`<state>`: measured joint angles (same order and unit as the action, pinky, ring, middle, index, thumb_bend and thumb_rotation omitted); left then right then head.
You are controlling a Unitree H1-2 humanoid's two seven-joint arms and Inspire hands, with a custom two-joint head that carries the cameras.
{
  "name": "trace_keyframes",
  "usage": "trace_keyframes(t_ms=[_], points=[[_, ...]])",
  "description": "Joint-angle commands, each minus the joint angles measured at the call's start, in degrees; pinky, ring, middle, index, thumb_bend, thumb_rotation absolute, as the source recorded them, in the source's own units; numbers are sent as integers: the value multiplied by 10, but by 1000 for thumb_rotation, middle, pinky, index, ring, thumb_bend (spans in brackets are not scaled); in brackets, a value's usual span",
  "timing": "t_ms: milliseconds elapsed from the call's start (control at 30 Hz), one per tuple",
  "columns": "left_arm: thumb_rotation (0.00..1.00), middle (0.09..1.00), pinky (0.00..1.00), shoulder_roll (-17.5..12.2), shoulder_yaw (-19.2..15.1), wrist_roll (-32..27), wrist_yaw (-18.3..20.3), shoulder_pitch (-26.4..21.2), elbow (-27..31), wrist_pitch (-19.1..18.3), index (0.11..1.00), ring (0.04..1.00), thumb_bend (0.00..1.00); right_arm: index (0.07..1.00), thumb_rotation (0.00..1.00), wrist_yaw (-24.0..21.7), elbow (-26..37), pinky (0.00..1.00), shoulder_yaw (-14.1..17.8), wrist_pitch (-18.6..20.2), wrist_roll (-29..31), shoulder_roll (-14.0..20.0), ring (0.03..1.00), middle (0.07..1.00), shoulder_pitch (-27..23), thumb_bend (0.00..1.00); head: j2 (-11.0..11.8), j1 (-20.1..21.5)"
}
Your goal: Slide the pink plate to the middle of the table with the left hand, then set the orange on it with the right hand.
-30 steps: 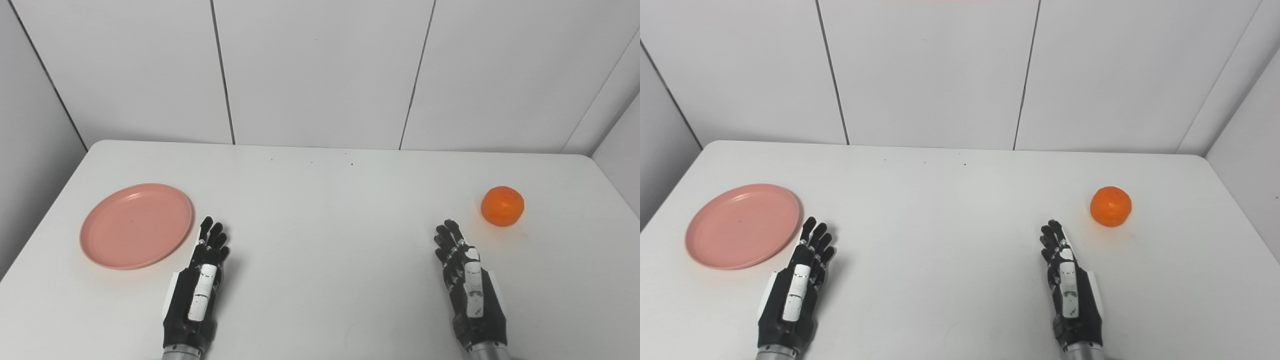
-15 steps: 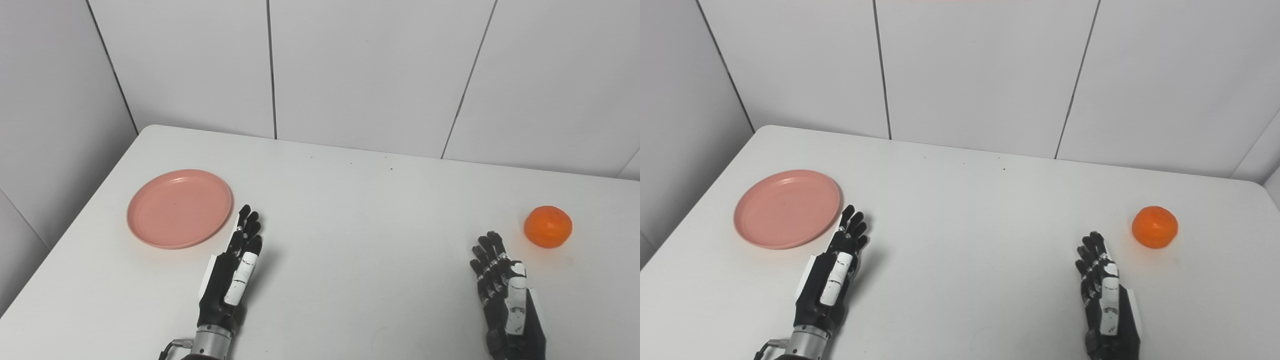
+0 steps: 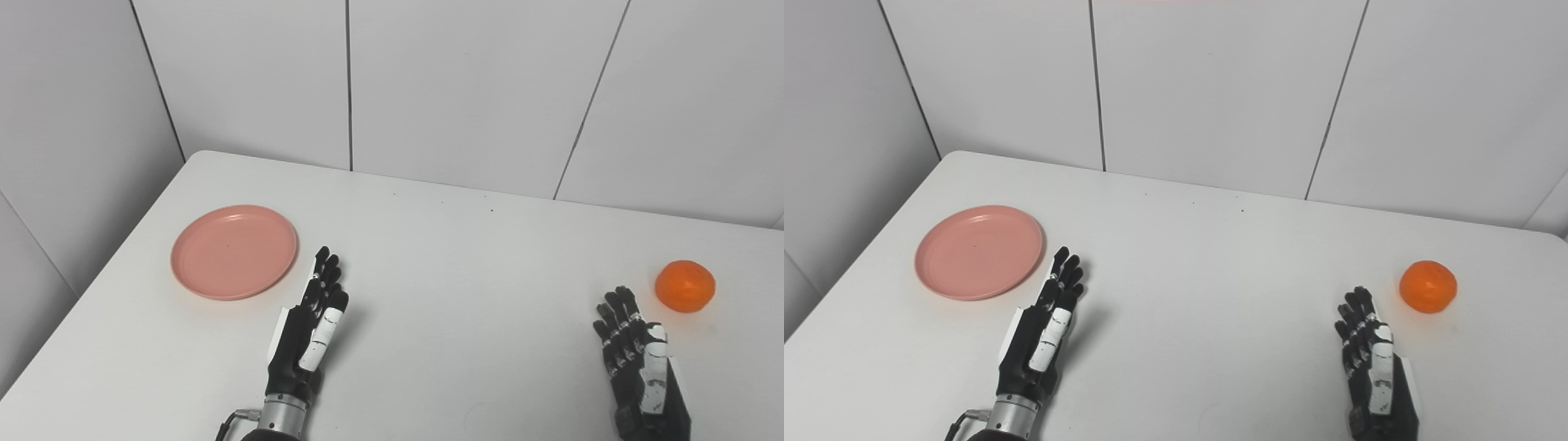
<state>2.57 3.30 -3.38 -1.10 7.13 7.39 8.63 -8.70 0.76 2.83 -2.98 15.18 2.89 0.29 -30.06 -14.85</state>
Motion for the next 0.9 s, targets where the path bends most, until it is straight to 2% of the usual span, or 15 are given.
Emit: trace_keyframes(t_ms=[0,233,500,600,667,867], points=[[780,998,1000,24,7,7,-6,35,-44,20,1000,989,787,979,1000,-14,-61,1000,9,-21,2,13,989,982,31,798,9,-12],[790,999,1000,29,10,11,-11,33,-60,31,1000,998,748,982,1000,-14,-84,1000,11,-33,2,15,997,978,28,820,27,-12],[812,1000,1000,25,7,9,-5,34,-58,29,1000,1000,722,977,1000,-16,-80,1000,6,-37,-1,12,995,979,31,814,23,4],[760,1000,1000,17,6,3,2,37,-50,25,1000,1000,715,968,1000,-9,-72,1000,3,-34,-10,6,984,966,34,813,21,15],[723,1000,1000,13,6,-7,8,40,-42,19,1000,1000,725,965,1000,-5,-68,1000,2,-31,-15,3,977,960,37,808,20,16],[645,984,1000,13,2,-55,19,49,21,-53,994,991,798,971,1000,-1,-50,1000,-1,-21,-18,-1,971,962,45,800,16,25]])
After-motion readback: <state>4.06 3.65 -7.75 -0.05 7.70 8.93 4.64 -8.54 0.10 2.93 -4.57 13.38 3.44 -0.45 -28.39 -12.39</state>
